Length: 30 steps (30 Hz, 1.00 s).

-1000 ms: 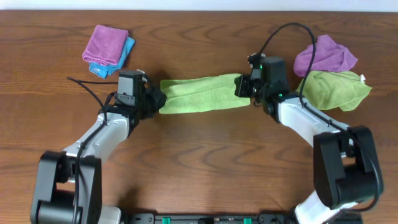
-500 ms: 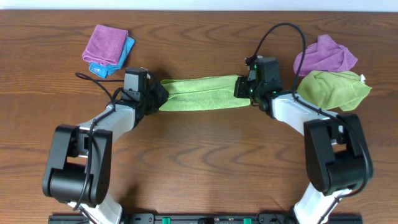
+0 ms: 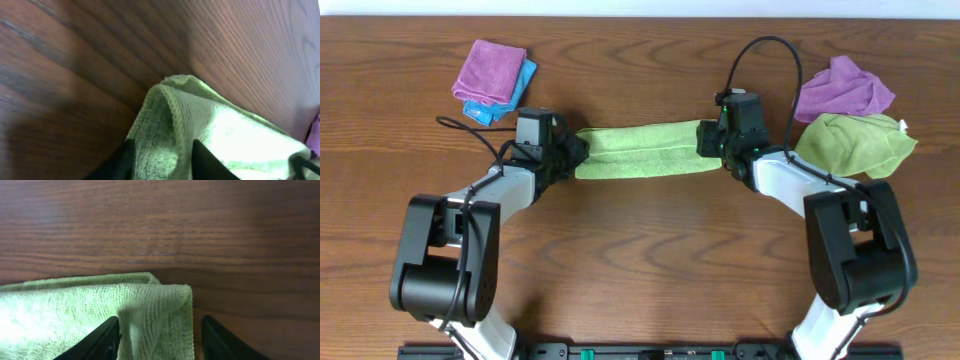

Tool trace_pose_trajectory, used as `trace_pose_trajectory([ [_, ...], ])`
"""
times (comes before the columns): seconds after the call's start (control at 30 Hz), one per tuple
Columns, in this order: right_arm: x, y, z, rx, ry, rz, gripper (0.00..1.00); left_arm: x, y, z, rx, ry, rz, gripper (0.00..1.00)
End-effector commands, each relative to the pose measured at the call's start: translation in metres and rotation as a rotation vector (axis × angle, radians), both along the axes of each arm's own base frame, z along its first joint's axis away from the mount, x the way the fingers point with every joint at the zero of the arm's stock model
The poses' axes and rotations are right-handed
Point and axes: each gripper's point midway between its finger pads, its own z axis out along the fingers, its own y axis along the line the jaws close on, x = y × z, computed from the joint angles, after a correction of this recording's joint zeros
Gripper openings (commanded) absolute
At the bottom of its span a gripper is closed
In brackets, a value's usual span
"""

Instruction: Fold the cloth

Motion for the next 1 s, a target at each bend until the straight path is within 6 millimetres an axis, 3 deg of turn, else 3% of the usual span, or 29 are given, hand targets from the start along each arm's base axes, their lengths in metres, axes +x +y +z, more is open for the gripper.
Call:
trace_pose_trajectory([
  [0.0,0.008,0.001,0.038,0.004,-0.075,-0.005,0.56,0.016,0.008,0.029,0.034,-0.079,-0.009,0.47],
  [0.23,-0.008,-0.004,0.071,0.004,-0.076,-0.006,0.70,0.017,0.009,0.065,0.060,-0.100,-0.038,0.53],
  [0.27,-0.011,-0.005,0.074,0.003,-0.073,-0.007,0.71,0.019,0.008,0.071,0.054,-0.112,-0.040,0.50],
  [0.37,-0.021,-0.010,0.078,0.015,-0.038,-0.034,0.75,0.023,-0.001,0.087,0.015,-0.147,-0.047,0.16],
  [0.4,-0.024,-0.012,0.076,0.028,-0.017,-0.056,0.77,0.023,-0.004,0.089,0.007,-0.146,-0.046,0.09],
  [0.47,-0.029,-0.018,0.069,0.058,0.032,-0.111,0.82,0.022,-0.011,0.087,0.001,-0.138,-0.042,0.06],
  [0.67,-0.032,-0.028,0.050,0.130,0.115,-0.206,0.86,0.017,-0.027,0.061,0.063,-0.090,-0.058,0.06],
  [0.97,-0.035,-0.016,0.013,0.246,0.235,-0.215,0.89,0.011,-0.037,0.009,0.112,0.002,-0.078,0.06],
])
